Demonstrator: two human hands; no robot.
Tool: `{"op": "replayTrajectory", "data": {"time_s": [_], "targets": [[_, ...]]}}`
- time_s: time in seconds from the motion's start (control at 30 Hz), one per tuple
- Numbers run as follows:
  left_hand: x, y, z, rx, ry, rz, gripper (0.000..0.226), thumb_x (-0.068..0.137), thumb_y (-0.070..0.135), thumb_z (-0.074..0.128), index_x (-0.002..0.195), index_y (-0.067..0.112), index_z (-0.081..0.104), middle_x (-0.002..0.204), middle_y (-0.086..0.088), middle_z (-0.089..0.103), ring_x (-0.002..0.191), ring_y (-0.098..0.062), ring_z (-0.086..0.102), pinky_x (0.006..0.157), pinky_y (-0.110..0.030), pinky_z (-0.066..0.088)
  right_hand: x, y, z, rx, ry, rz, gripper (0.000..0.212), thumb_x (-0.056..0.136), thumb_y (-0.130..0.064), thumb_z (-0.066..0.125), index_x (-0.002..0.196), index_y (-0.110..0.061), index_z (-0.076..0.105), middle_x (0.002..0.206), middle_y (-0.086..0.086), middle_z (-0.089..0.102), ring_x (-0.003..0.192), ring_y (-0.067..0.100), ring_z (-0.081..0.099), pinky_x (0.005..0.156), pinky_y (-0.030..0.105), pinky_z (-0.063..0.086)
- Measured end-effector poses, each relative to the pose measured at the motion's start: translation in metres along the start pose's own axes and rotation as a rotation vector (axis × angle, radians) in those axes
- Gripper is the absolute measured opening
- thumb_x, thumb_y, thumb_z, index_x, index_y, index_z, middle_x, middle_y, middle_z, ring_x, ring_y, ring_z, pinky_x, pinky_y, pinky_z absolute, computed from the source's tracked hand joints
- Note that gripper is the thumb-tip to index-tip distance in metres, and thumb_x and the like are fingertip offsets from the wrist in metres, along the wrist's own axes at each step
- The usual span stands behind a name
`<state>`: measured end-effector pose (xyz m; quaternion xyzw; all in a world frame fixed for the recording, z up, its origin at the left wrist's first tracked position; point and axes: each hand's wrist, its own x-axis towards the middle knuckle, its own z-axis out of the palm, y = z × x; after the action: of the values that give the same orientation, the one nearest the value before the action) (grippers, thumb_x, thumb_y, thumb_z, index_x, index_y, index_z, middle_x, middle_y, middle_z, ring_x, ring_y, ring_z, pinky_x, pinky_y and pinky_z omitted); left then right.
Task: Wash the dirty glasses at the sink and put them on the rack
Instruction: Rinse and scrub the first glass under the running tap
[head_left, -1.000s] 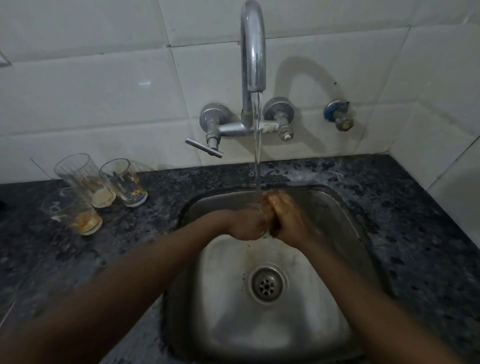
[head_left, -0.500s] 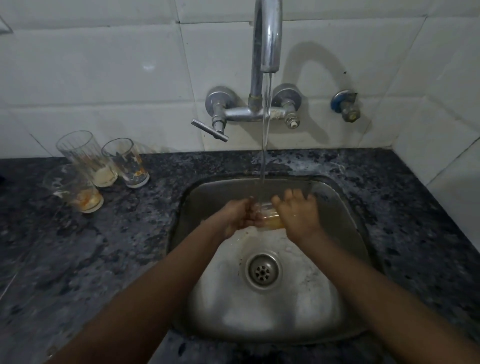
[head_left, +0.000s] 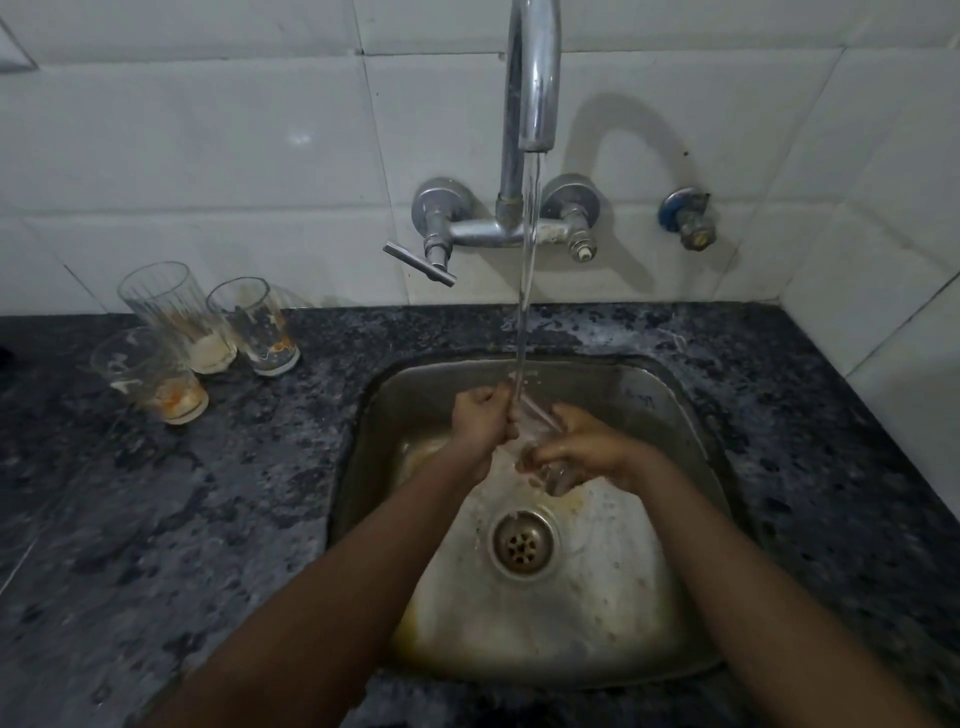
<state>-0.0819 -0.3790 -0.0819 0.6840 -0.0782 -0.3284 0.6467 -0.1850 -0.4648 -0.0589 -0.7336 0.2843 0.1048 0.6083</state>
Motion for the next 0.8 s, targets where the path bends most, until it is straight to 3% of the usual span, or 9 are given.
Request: {"op": "replayTrajectory", "data": {"time_s": [0.07, 0.13, 0.2, 0.33, 0.4, 0.47, 0.53, 0.6, 0.8], "targets": [[0.001, 0.005, -0.006, -0.068, -0.03, 0.064, 0.03, 0.091, 0.022, 0.053, 0.064, 0.012, 0.053, 0.043, 0.006, 0.049, 0.038, -0.005, 0.042, 0.037, -0.014, 0.035, 0.0, 0.006, 0.003, 0.495, -0.096, 0.001, 0.046, 0.08, -0.001, 0.062, 0.121, -0.015, 0.047, 0.106, 0.017, 0.065, 0.074, 0.029, 0.069, 0.062, 0.039, 0.059], [0.006, 0.008, -0.011, 0.008, -0.006, 0.095, 0.03, 0.09, 0.027, 0.055, 0.066, 0.01, 0.055, 0.051, 0.001, 0.051, 0.046, -0.009, 0.047, 0.043, -0.02, 0.04, -0.001, 0.002, 0.014, 0.514, -0.065, -0.007, 0.053, 0.081, 0.0, 0.061, 0.126, -0.016, 0.041, 0.103, 0.015, 0.065, 0.072, 0.026, 0.068, 0.056, 0.033, 0.056], [0.012, 0.013, -0.012, 0.22, 0.029, 0.075, 0.033, 0.09, 0.031, 0.054, 0.065, 0.011, 0.055, 0.059, -0.005, 0.055, 0.053, -0.016, 0.051, 0.052, -0.027, 0.046, 0.002, -0.004, 0.03, 0.169, 0.105, -0.02, 0.063, 0.075, -0.006, 0.07, 0.127, -0.017, 0.036, 0.104, 0.012, 0.063, 0.077, 0.026, 0.066, 0.058, 0.035, 0.055], [0.018, 0.024, -0.006, 0.664, 0.125, 0.086, 0.044, 0.091, 0.042, 0.047, 0.076, 0.006, 0.067, 0.078, -0.016, 0.069, 0.073, -0.03, 0.066, 0.074, -0.038, 0.054, 0.006, -0.012, 0.055, -0.967, 0.471, -0.142, 0.076, 0.071, -0.021, 0.072, 0.132, -0.014, 0.029, 0.122, 0.012, 0.049, 0.102, 0.033, 0.058, 0.072, 0.037, 0.049], [0.018, 0.024, -0.009, 0.506, 0.101, 0.15, 0.043, 0.092, 0.04, 0.049, 0.066, 0.01, 0.065, 0.068, -0.015, 0.067, 0.065, -0.03, 0.064, 0.068, -0.037, 0.053, 0.007, -0.01, 0.048, -0.703, 0.393, -0.198, 0.084, 0.069, -0.02, 0.074, 0.137, -0.017, 0.026, 0.118, 0.005, 0.051, 0.098, 0.031, 0.06, 0.072, 0.035, 0.05], [0.01, 0.02, -0.014, 0.203, -0.018, 0.151, 0.041, 0.092, 0.034, 0.052, 0.058, 0.011, 0.058, 0.052, -0.006, 0.058, 0.048, -0.019, 0.056, 0.054, -0.028, 0.05, 0.005, -0.008, 0.03, 0.018, 0.182, -0.161, 0.078, 0.071, -0.007, 0.075, 0.137, -0.015, 0.033, 0.109, -0.003, 0.057, 0.093, 0.023, 0.061, 0.075, 0.032, 0.051], [0.002, 0.018, -0.017, 0.043, -0.119, 0.156, 0.043, 0.091, 0.032, 0.053, 0.054, 0.011, 0.053, 0.043, -0.001, 0.051, 0.036, -0.012, 0.049, 0.04, -0.02, 0.044, 0.004, 0.002, 0.022, 0.53, 0.0, -0.069, 0.063, 0.075, -0.001, 0.07, 0.13, -0.014, 0.042, 0.114, 0.009, 0.062, 0.091, 0.027, 0.064, 0.081, 0.043, 0.05], [0.004, 0.02, -0.012, 0.057, -0.098, 0.162, 0.042, 0.09, 0.033, 0.056, 0.053, 0.012, 0.053, 0.044, -0.002, 0.05, 0.036, -0.012, 0.047, 0.04, -0.02, 0.042, 0.004, 0.006, 0.019, 0.566, 0.024, -0.044, 0.073, 0.068, -0.004, 0.075, 0.131, -0.014, 0.039, 0.122, 0.016, 0.058, 0.095, 0.032, 0.064, 0.077, 0.048, 0.05], [0.011, 0.027, 0.009, 0.434, 0.06, 0.17, 0.039, 0.089, 0.042, 0.054, 0.063, 0.015, 0.063, 0.073, -0.012, 0.068, 0.069, -0.025, 0.063, 0.071, -0.036, 0.052, 0.001, -0.006, 0.045, -0.822, 0.584, -0.184, 0.099, 0.068, -0.022, 0.076, 0.144, -0.019, 0.014, 0.12, 0.012, 0.053, 0.1, 0.033, 0.059, 0.071, 0.036, 0.048]]}}
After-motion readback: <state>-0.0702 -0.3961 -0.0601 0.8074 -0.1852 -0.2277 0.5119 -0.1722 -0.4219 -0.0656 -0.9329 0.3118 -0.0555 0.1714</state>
